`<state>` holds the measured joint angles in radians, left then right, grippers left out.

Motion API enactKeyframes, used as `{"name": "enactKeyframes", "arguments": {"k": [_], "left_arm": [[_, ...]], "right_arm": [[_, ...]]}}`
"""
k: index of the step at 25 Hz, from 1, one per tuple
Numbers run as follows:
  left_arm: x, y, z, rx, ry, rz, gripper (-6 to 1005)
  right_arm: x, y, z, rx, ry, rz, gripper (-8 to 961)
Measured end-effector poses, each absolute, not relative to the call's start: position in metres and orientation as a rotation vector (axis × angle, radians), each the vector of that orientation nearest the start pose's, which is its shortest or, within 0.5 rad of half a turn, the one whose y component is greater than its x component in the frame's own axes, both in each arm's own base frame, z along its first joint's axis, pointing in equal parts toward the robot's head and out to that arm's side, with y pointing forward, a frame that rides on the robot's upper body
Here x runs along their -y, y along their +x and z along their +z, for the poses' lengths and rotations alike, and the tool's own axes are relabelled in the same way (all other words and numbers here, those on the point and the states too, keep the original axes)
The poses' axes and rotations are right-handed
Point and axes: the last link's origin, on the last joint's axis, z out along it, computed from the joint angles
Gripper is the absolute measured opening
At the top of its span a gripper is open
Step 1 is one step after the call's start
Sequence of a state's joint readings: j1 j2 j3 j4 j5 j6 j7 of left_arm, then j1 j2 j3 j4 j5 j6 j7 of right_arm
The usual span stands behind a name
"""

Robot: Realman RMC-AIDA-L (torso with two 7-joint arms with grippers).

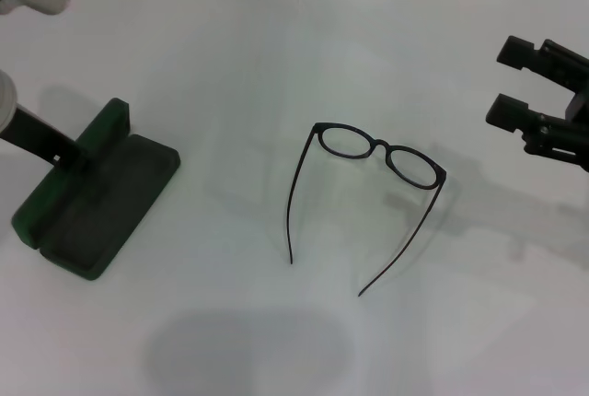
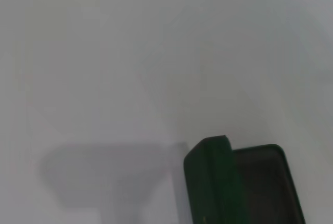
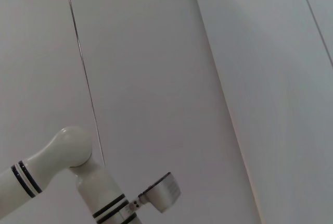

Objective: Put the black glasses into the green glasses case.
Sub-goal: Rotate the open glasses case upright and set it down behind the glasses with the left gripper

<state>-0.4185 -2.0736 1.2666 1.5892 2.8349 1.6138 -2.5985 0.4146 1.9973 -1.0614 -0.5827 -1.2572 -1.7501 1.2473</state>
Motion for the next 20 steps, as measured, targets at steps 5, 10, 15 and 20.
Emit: {"name": "enactKeyframes", "arguments": {"k": [5,10,15,20], "left_arm": [[-0.333,-0.236,0.070,1.037,-2.231,0.588,355],[-0.334,-0.232,0.073,1.020,-2.230,0.581,230],[-0.345,-0.208,0.079,0.886,-2.253,0.541,205],[-0.367,-0.165,0.068,0.593,-2.333,0.504,206]], "right_arm": [[-0.302,0.228,0.034,-0.375,-2.560,1.378,873],[-0.299,0.229,0.034,-0.376,-2.562,1.389,873],[-0.283,0.224,0.037,-0.276,-2.669,1.442,873],[-0.263,0.214,0.033,-0.139,-2.886,1.488,873]]}}
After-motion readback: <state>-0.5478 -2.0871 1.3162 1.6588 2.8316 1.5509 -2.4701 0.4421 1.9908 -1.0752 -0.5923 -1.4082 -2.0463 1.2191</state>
